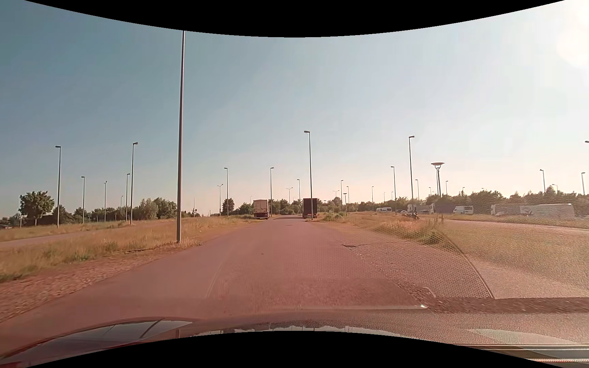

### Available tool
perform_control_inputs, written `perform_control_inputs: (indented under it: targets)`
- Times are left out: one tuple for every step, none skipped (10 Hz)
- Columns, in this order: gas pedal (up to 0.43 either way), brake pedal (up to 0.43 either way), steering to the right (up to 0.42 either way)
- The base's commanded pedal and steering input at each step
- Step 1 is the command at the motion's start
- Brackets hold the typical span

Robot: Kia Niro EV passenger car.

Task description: Follow the waypoints while adhering to traffic rules and regulations

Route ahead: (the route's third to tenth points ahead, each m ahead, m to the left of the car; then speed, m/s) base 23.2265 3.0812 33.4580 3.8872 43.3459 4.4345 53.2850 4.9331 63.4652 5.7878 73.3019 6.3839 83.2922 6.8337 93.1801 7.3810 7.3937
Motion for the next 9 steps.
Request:
perform_control_inputs:
  targets:
    - [0.287,0.006,-0.031]
    - [0.287,0.006,-0.031]
    - [0.280,0.006,-0.030]
    - [0.268,0.006,-0.030]
    - [0.268,0.006,-0.029]
    - [0.240,0.006,-0.026]
    - [0.220,0.006,-0.023]
    - [0.209,0.006,-0.017]
    - [0.189,0.006,-0.010]
